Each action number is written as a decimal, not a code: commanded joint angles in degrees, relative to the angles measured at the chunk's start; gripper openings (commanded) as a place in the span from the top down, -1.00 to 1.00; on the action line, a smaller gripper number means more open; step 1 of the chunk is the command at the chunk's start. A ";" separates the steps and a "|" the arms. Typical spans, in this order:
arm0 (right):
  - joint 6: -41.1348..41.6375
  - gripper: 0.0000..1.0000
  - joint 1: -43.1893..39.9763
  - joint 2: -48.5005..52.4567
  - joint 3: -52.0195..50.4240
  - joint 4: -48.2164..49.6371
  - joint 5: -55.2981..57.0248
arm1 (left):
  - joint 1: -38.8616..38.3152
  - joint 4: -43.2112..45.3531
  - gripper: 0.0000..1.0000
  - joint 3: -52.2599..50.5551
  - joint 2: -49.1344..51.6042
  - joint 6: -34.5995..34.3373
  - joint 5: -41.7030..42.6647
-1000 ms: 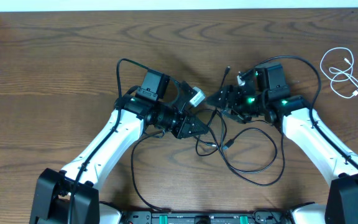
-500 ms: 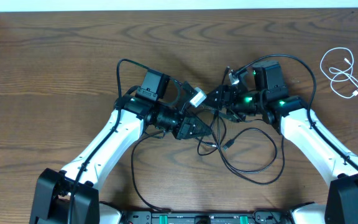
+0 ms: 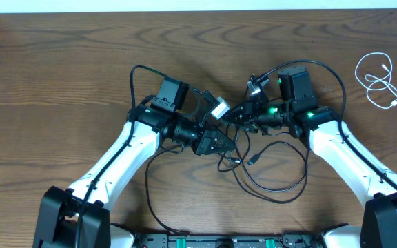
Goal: Untangle cables
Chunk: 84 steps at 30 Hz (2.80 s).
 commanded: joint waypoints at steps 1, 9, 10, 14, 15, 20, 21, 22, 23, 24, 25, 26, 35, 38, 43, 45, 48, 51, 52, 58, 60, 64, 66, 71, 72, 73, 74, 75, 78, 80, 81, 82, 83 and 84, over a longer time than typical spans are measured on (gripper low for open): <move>-2.67 0.94 0.50 -0.02 0.37 -0.37 -1.97 | 0.13 0.24 0.85 0.61 -0.85 1.18 -0.87; -9.09 0.98 0.46 -0.02 0.37 -5.64 12.98 | 0.13 -3.98 0.85 0.61 -0.85 1.22 -5.20; -9.66 0.98 0.46 -0.02 0.37 -6.80 14.97 | 0.13 -4.44 0.85 0.61 -0.85 1.20 -6.14; -11.43 0.98 0.46 -0.02 0.37 -12.76 24.55 | 0.13 -5.51 0.85 0.61 -0.85 1.11 -10.38; -11.43 0.98 0.46 -0.02 0.37 -14.51 26.77 | 0.13 -5.66 0.85 0.61 -0.85 0.85 -11.91; -11.63 0.98 0.48 -0.02 0.37 -17.94 27.28 | 0.13 -4.79 0.85 0.61 -0.85 -8.44 -23.26; -11.61 0.98 0.48 -0.02 0.37 -18.16 26.40 | 0.13 -4.42 0.85 0.61 -0.85 -10.95 -25.64; -11.61 0.98 0.48 -0.02 0.37 -18.45 25.11 | 0.13 -4.07 0.84 0.61 -0.85 -13.73 -28.02; -11.61 0.98 0.48 -0.02 0.37 -18.71 23.67 | 0.13 -3.56 0.83 0.61 -0.85 -17.97 -31.69; -11.58 0.98 0.48 -0.02 0.37 -18.86 22.67 | 0.13 -3.39 0.82 0.61 -0.85 -20.59 -33.70; -11.56 0.98 0.48 -0.02 0.37 -18.91 21.90 | 0.13 -3.23 0.77 0.61 -0.85 -24.11 -36.13; -11.56 0.98 0.48 -0.02 0.37 -18.88 20.96 | 0.13 -3.23 0.76 0.61 -0.85 -26.49 -37.53; -9.77 0.98 0.57 -0.02 0.37 -19.28 15.21 | 0.07 -2.58 0.75 0.61 -0.83 -36.26 -39.43; -8.11 0.98 0.57 -0.02 0.37 -19.67 15.21 | 0.00 -1.97 0.74 0.59 -0.83 -36.63 -39.36; -7.45 0.98 0.57 -0.02 0.37 -19.61 12.37 | -0.04 -1.20 0.42 0.57 -0.59 -36.63 -39.36; -7.48 0.98 0.57 -0.02 0.37 -19.61 12.20 | -0.04 -0.98 0.18 0.57 -0.24 -36.63 -39.01; -7.48 0.98 0.57 -0.02 0.37 -19.58 12.22 | -0.04 -0.96 0.00 0.57 0.50 -37.79 -38.77; -7.48 0.98 0.50 -0.02 0.37 -19.30 12.24 | -0.04 -1.36 -0.02 0.57 1.60 -39.69 -38.77; -7.48 0.98 0.46 -0.02 0.37 -19.15 12.24 | -0.04 -1.64 -0.02 0.57 2.01 -40.22 -38.77; -7.50 0.98 0.46 -0.02 0.37 -18.03 13.73 | -0.09 -6.21 -0.02 0.55 3.93 -41.55 -38.73; -7.48 0.98 0.46 -0.02 0.37 -17.84 14.25 | -0.33 -7.56 -0.03 0.52 4.20 -41.55 -38.36; -7.50 0.98 0.46 -0.02 0.37 -17.27 14.21 | -1.36 -7.08 -0.09 0.50 4.33 -41.57 -34.29; -7.63 0.98 0.46 -0.02 0.37 -17.11 14.29 | -1.99 -5.84 0.17 0.50 4.33 -41.59 -32.61; -10.38 0.98 0.07 -0.02 0.37 -17.31 17.94 | -2.64 -6.08 0.85 0.50 4.33 -41.03 -31.67; -11.02 0.98 -0.31 -0.02 0.37 -17.46 18.53 | -2.64 -6.95 0.85 0.50 4.33 -40.85 -32.92; -12.00 0.98 -0.87 -0.02 0.37 -17.59 18.91 | -2.64 -7.91 0.84 0.50 4.33 -40.85 -34.80; -13.00 0.98 -1.49 -0.02 0.37 -17.68 18.93 | -2.64 -9.03 0.85 0.50 4.33 -40.85 -37.53; -14.08 0.98 -2.49 -0.02 0.37 -17.90 18.93 | -2.64 -10.54 0.85 0.50 4.33 -40.87 -40.87; -15.96 0.98 -5.57 -0.04 0.37 -18.82 18.95 | -2.47 -14.71 0.85 0.50 4.33 -40.87 -49.22; -16.61 0.98 -7.61 -0.04 0.37 -19.89 20.24 | -2.19 -16.74 0.85 0.50 4.31 -40.83 -52.30; -16.76 0.98 -8.81 -0.07 0.37 -20.72 21.66 | -1.88 -17.59 0.85 0.50 4.31 -40.59 -53.00; -16.98 0.98 -9.88 -0.07 0.39 -21.51 23.26 | -1.55 -18.03 0.85 0.52 4.31 -39.78 -52.94; -17.07 0.98 -10.73 -0.07 0.42 -22.21 24.90 | -1.14 -18.53 0.85 0.52 4.28 -38.86 -52.92; -17.75 0.98 -11.85 -0.07 0.48 -23.19 27.15 | -0.70 -18.99 0.85 0.52 4.17 -38.21 -52.92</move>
